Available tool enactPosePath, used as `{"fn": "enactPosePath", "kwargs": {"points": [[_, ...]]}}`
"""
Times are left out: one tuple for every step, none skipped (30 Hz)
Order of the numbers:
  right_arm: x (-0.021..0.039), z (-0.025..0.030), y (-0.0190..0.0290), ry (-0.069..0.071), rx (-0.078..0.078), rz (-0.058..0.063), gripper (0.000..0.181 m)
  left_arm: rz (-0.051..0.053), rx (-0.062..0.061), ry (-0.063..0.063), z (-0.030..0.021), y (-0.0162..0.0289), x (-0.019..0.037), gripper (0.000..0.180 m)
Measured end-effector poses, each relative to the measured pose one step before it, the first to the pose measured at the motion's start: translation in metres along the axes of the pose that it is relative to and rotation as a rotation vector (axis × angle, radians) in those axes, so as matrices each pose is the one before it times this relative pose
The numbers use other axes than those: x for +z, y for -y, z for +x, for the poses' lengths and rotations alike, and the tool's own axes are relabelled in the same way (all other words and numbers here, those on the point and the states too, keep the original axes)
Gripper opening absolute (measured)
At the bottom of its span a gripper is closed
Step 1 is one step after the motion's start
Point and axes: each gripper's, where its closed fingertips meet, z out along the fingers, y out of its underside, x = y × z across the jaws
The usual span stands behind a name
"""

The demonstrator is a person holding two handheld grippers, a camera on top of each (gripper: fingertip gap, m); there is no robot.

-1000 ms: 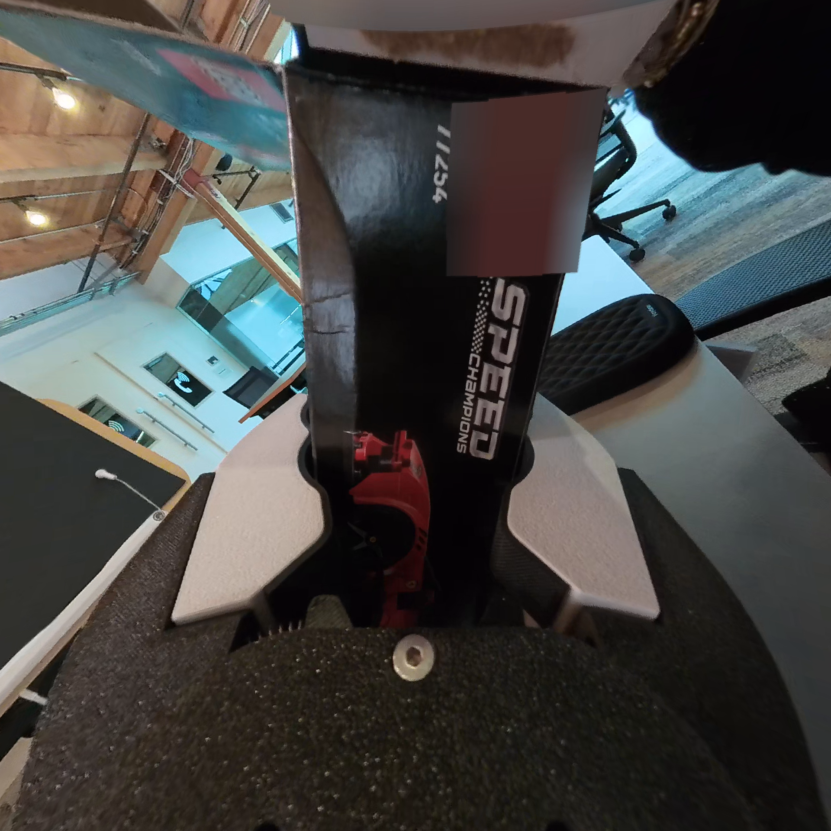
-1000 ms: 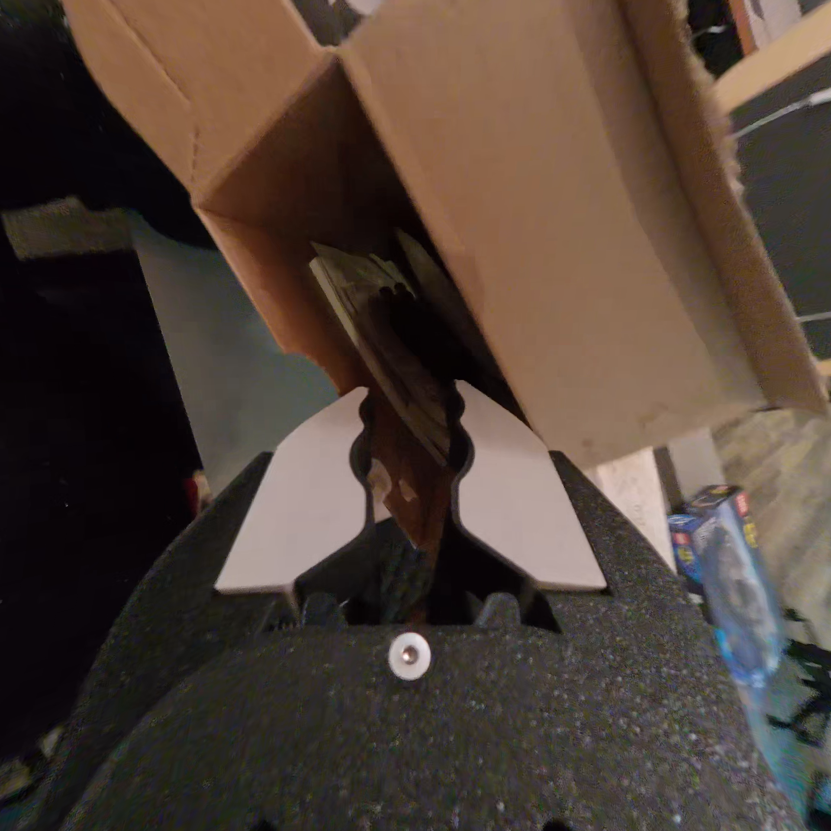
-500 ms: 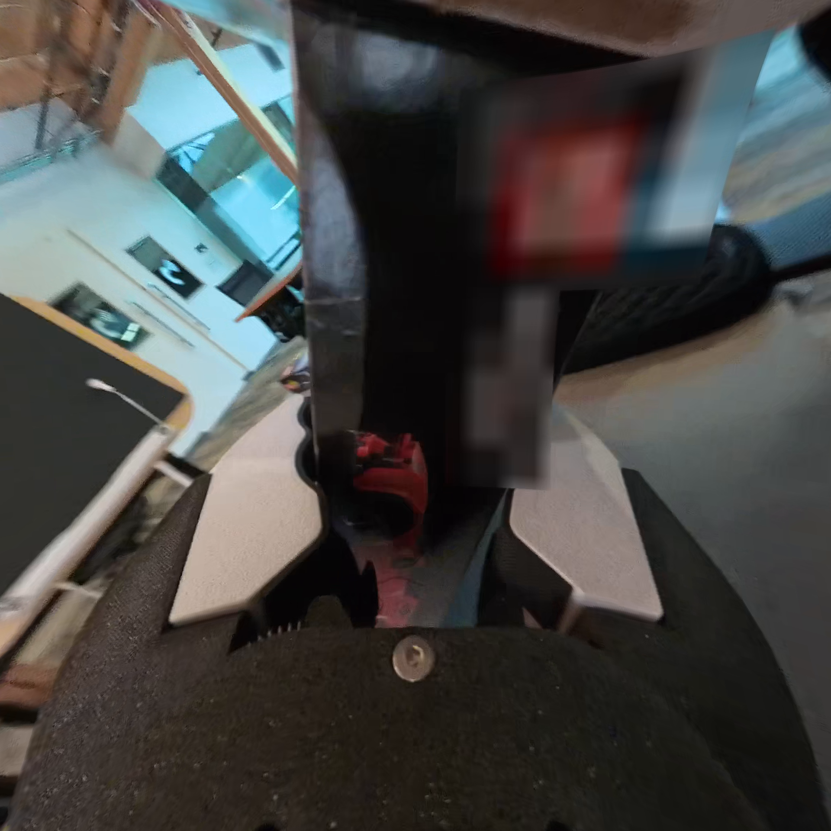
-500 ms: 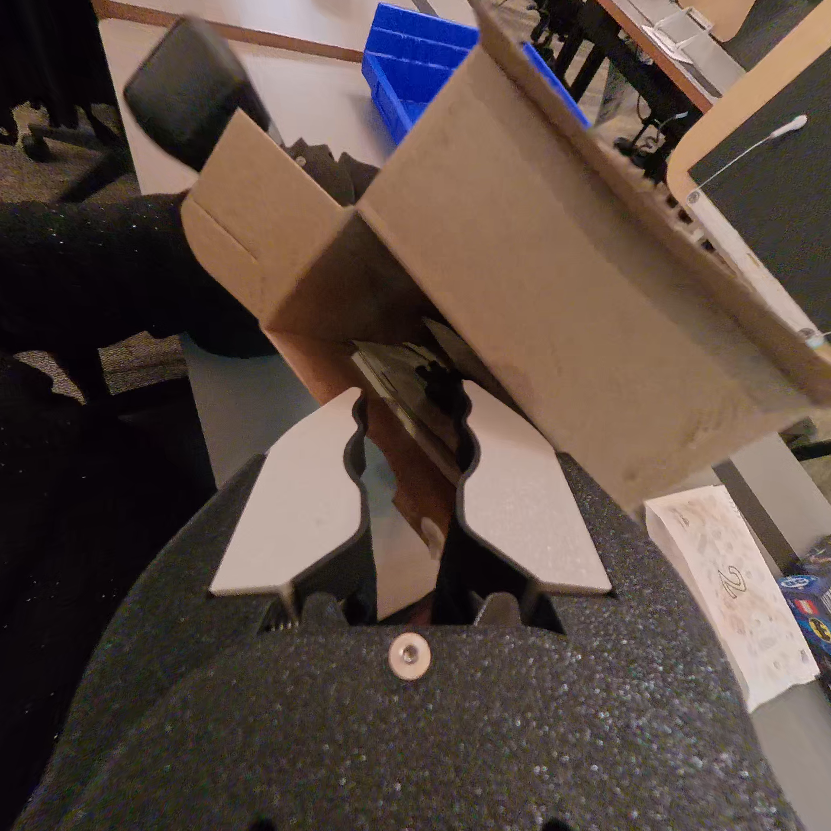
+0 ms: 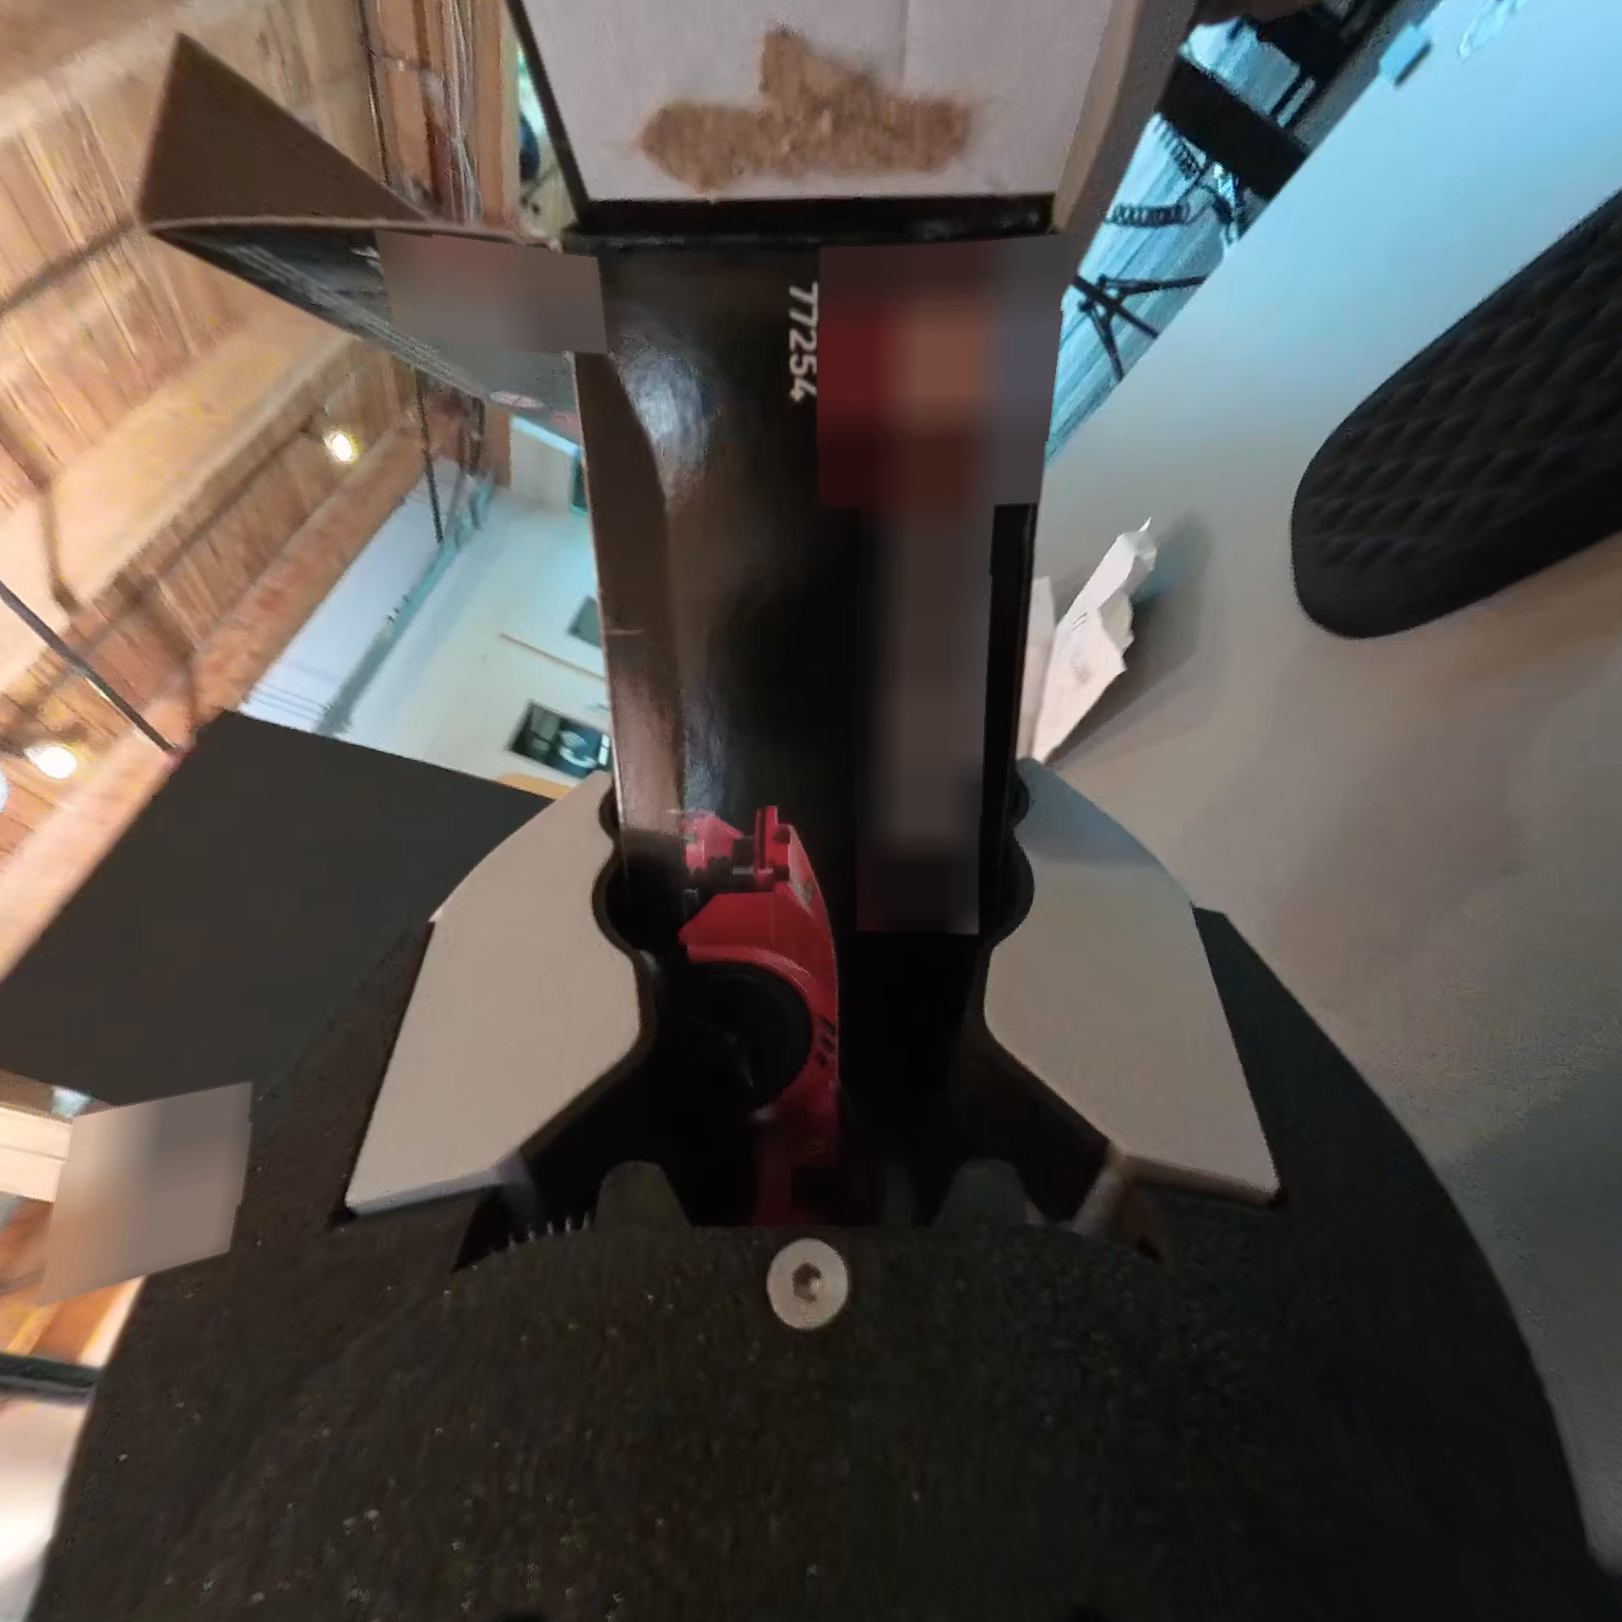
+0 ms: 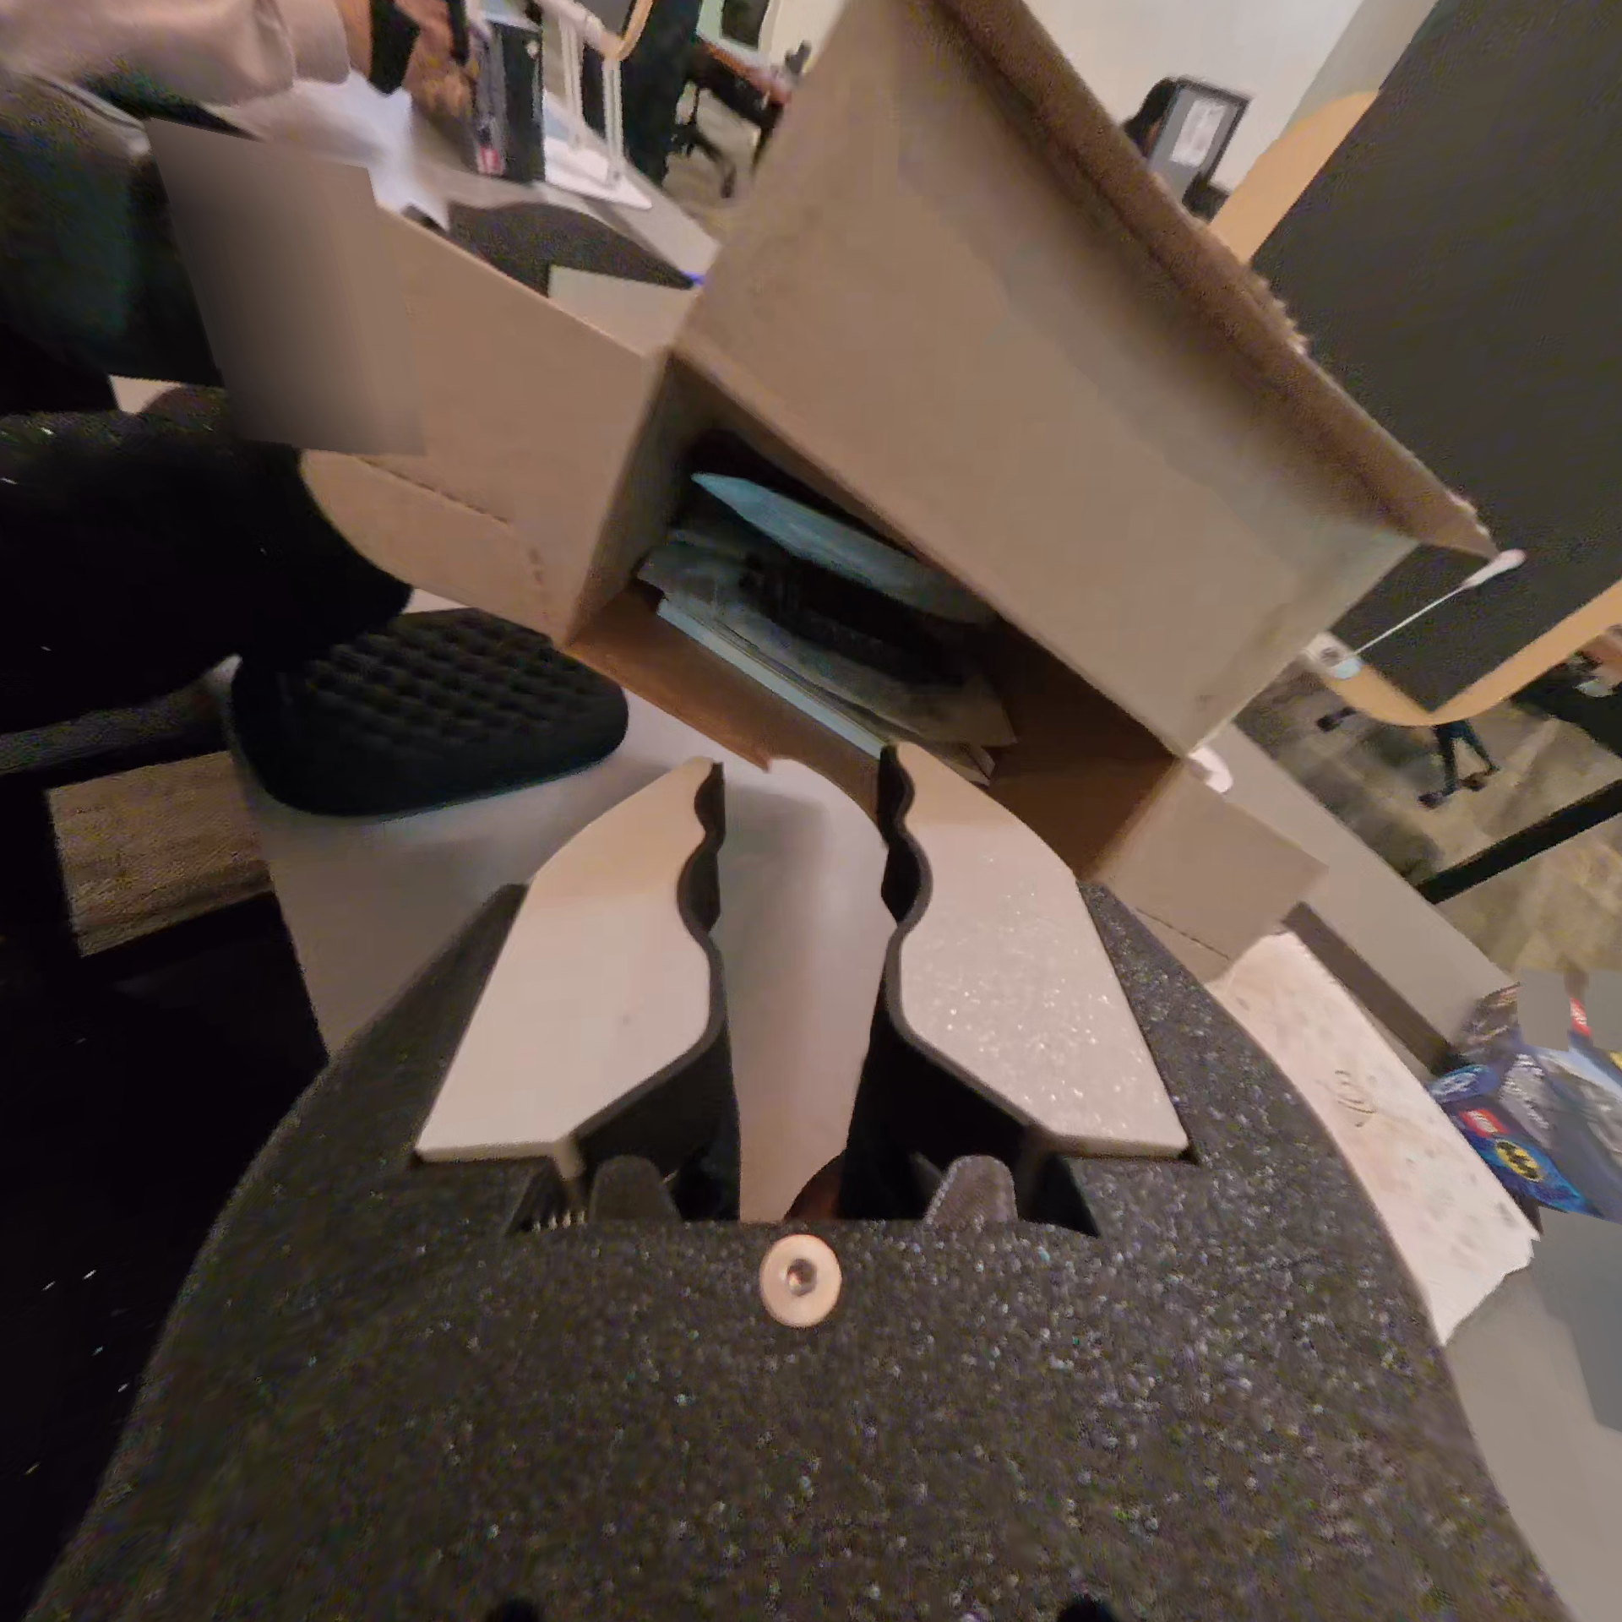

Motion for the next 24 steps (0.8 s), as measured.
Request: {"fn": "enactPosePath", "kwargs": {"points": [[-0.00231, 0.00113, 0.00311, -0.0187, -0.0122, 0.0179, 0.033, 0.0067, 0.0421, 0.0035, -0.00627, 0.00375, -0.00295, 0.079], [-0.00228, -0.00022, 0.00395, -0.0126, -0.0104, 0.0210, 0.032, 0.0055, 0.0288, 0.0016, -0.00642, 0.00342, -0.00268, 0.079], [-0.00275, -0.00069, 0.00464, -0.0116, -0.0089, 0.0225, 0.031, 0.0023, 0.0193, 0.0006, -0.00762, 0.00346, -0.00315, 0.079], [-0.00158, -0.00030, 0.00466, -0.0096, -0.0103, 0.0218, 0.030, -0.0028, 0.0170, -0.0005, -0.00622, 0.00225, -0.00228, 0.079], [-0.00154, -0.00064, 0.00356, -0.0075, -0.0100, 0.0150, 0.029, -0.0072, 0.0213, 0.0021, -0.00670, 0.00189, -0.00219, 0.079], [-0.00085, -0.00039, 0.00266, -0.0086, -0.0136, 0.0116, 0.029, -0.0092, 0.0299, 0.0019, -0.00524, 0.00119, -0.00178, 0.079], [-0.00012, 0.00007, 0.00196, -0.0124, -0.0221, 0.0108, 0.029, -0.0107, 0.0350, 0.0044, -0.00452, 0.00060, -0.00154, 0.079], [0.00000, 0.00142, 0.00128, -0.0222, -0.0256, 0.0060, 0.029, -0.0120, 0.0329, 0.0057, -0.00393, 0.00014, -0.00137, 0.080], [0.00038, 0.00050, -0.00005, -0.0193, -0.0252, 0.0009, 0.029, -0.0099, 0.0297, 0.0064, -0.00342, 0.00006, -0.00146, 0.079], [0.00077, -0.00176, -0.00077, -0.0044, -0.0201, -0.0040, 0.030, -0.0068, 0.0234, 0.0072, -0.00283, -0.00023, -0.00143, 0.079], [0.00105, -0.00273, -0.00104, 0.0060, -0.0100, -0.0058, 0.031, -0.0032, 0.0168, 0.0077, -0.00339, 0.00060, -0.00136, 0.079], [0.00112, -0.00311, -0.00061, 0.0117, -0.0016, -0.0049, 0.031, 0.0002, 0.0120, 0.0071, -0.00282, 0.00029, -0.00133, 0.079], [0.00166, -0.00288, -0.00039, 0.0093, 0.0029, -0.0008, 0.032, 0.0024, 0.0147, 0.0045, -0.00247, 0.00055, -0.00095, 0.079], [0.00098, -0.00013, -0.00005, 0.0025, 0.0046, 0.0026, 0.032, 0.0040, 0.0229, -0.0017, -0.00266, 0.00157, -0.00077, 0.079], [0.00089, 0.00059, 0.00066, -0.0002, 0.0055, 0.0038, 0.032, 0.0017, 0.0277, -0.0045, -0.00156, 0.00066, -0.00001, 0.080], [0.00072, 0.00125, 0.00089, -0.0041, 0.0092, 0.0031, 0.032, -0.0024, 0.0225, 0.0007, -0.00263, 0.00036, 0.00027, 0.080], [0.00040, 0.00263, 0.00192, -0.0141, 0.0109, 0.0092, 0.032, -0.0047, 0.0079, 0.0060, -0.00528, 0.00028, 0.00009, 0.080], [0.00065, 0.00279, 0.00326, -0.0131, 0.0088, 0.0194, 0.031, -0.0043, 0.0079, 0.0060, -0.00410, -0.00054, 0.00058, 0.079], [-0.00039, 0.00210, 0.00244, -0.0073, 0.0077, 0.0226, 0.030, -0.0087, 0.0362, -0.0065, -0.00300, -0.00081, 0.00013, 0.080], [0.00007, 0.00164, 0.00277, -0.0056, 0.0076, 0.0208, 0.030, -0.0150, 0.0441, -0.0078, -0.00236, -0.00106, 0.00074, 0.080], [0.00044, 0.00185, 0.00221, -0.0038, 0.0118, 0.0187, 0.028, -0.0125, 0.0195, 0.0039, -0.00364, -0.00099, 0.00090, 0.080], [0.00134, 0.00203, 0.00060, 0.0025, 0.0176, 0.0124, 0.028, -0.0028, -0.0169, 0.0088, -0.00472, -0.00180, 0.00047, 0.080], [0.00122, 0.00088, 0.00061, 0.0090, 0.0179, 0.0084, 0.027, -0.0014, 0.0076, -0.0078, -0.00170, -0.00152, -0.00036, 0.080], [0.00094, 0.00109, 0.00039, 0.0071, 0.0161, 0.0091, 0.027, -0.0057, 0.0429, -0.0138, -0.00149, -0.00204, -0.00006, 0.080]]}}
